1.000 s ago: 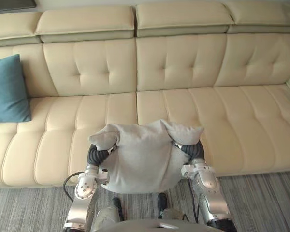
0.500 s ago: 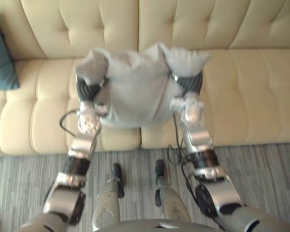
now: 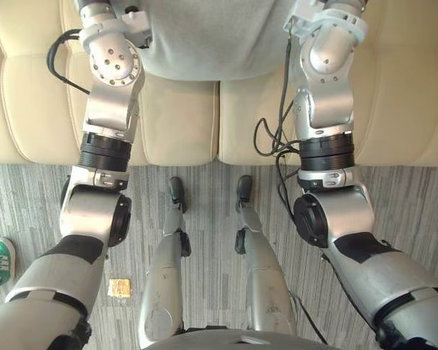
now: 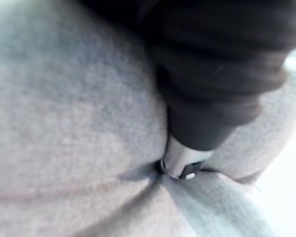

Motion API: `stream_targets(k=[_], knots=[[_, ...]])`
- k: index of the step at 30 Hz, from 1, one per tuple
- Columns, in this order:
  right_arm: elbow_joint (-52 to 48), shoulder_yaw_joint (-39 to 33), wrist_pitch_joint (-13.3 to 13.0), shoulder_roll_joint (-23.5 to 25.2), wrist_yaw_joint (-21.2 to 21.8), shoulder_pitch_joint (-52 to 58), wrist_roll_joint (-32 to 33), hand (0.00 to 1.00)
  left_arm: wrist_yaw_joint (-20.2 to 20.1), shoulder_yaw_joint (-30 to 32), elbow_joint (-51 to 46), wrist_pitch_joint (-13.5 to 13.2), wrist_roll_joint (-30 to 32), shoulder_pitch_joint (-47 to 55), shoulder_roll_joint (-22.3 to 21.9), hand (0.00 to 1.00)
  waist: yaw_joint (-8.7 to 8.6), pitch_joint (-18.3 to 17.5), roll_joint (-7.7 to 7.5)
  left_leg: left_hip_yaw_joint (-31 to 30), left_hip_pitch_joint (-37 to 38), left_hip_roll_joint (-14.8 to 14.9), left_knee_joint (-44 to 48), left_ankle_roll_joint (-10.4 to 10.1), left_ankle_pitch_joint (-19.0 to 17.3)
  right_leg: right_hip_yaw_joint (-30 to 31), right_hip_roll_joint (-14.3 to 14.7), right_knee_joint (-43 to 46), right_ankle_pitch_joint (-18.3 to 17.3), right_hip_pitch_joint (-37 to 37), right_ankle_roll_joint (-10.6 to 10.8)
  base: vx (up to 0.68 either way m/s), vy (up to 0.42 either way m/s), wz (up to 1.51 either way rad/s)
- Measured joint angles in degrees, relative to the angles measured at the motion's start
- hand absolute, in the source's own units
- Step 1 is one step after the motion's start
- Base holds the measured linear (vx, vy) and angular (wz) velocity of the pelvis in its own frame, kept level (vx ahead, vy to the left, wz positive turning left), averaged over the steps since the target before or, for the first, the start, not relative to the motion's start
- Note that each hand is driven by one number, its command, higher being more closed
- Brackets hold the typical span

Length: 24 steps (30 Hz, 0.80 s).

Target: Pick up cushions and gather them together orderly.

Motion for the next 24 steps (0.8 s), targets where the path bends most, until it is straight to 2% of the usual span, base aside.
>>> stream_targets(k=[3, 7, 11, 13, 16, 18, 21, 24], knots=[[-2.84, -0.98, 0.07, -0.2, -1.02, -0.05, 0.02, 0.0, -0.03, 0.69, -0.27, -0.71, -0.03, -1.14, -0.2, 0.0, 0.17, 0.14, -0.06, 0.09, -1.75, 0.21, 0.09, -0.32, 0.03, -0.01, -0.1, 2.82, -1.61, -2.86, -0.25, 0.02, -0.008, 0.07], [-7.32, -1.54, 0.03, -0.34, -2.41, 0.28, 0.06, 0.0, -0.17, 2.5, -2.37, -0.82, 0.12, -1.63, 0.65, 0.0, 0.22, 0.16, -0.1, 1.78, -4.39, 0.75, 0.13, -0.93, -0.25, 0.19, -0.13, 4.27, -1.88, -6.33, -0.37, 0.0, 0.001, 0.01], [-9.01, -2.37, 0.03, -1.04, -2.38, 1.21, 0.13, 0.0, -0.98, 2.63, -2.45, -0.45, 0.28, -1.63, 2.15, 0.0, 0.08, 0.17, -0.1, 3.21, -5.29, 1.15, 0.13, -1.06, -0.12, 0.16, -0.18, 4.55, -1.87, -7.39, -0.37, 0.02, 0.015, 0.0], [-8.73, -2.28, 0.03, -2.64, -2.08, 1.25, 0.82, 0.0, -2.29, 2.7, -2.44, 0.07, 1.06, -1.65, 4.21, 0.0, 0.0, 0.17, -0.1, 3.19, -5.29, 1.15, 0.26, -0.46, 0.56, 0.0, -0.17, 4.61, -1.87, -7.36, -0.37, 0.0, 0.0, 0.0], [-8.49, -1.2, 0.02, -8.16, -0.68, 1.09, 2.94, 0.0, -4.03, 2.83, -2.42, 1.03, 2.47, -1.66, 9.29, 0.0, -0.02, 0.17, -0.1, 3.04, -5.57, 1.23, 0.64, -0.48, 0.58, -0.23, -0.15, 4.66, -1.87, -7.37, -0.37, 0.01, 0.007, 0.01], [-5.5, 1.52, 0.02, -15.13, 2.12, -0.78, 3.58, 0.0, -5.29, 3.83, -2.21, 1.81, 4.4, -1.64, 13.38, 0.0, -0.14, 0.16, -0.1, 2.96, -5.72, 1.24, 1.03, -0.48, 0.58, -0.33, -0.21, 4.77, -1.87, -7.31, -0.37, 0.0, 0.012, 0.02], [-0.82, 2.75, 0.0, -19.93, 4.7, -4.52, 6.99, 0.0, -5.96, 6.14, -0.09, 1.97, 4.54, -1.65, 16.08, 0.0, -0.27, 0.16, -0.1, 2.75, -5.55, 1.34, 1.57, -0.47, 0.58, -0.51, -0.22, 5.26, -1.87, -7.01, -0.37, 0.0, 0.0, 0.0], [3.19, 3.21, -0.03, -22.06, 5.21, -6.71, 12.46, 0.0, -6.36, 8.13, 2.89, 2.64, 2.29, -1.61, 16.63, 0.0, -0.45, 0.16, -0.1, 2.09, -5.0, 1.53, 2.21, -0.48, 0.58, -1.38, -0.22, 5.53, -1.89, -5.9, -0.4, -0.03, -0.001, 0.07]])
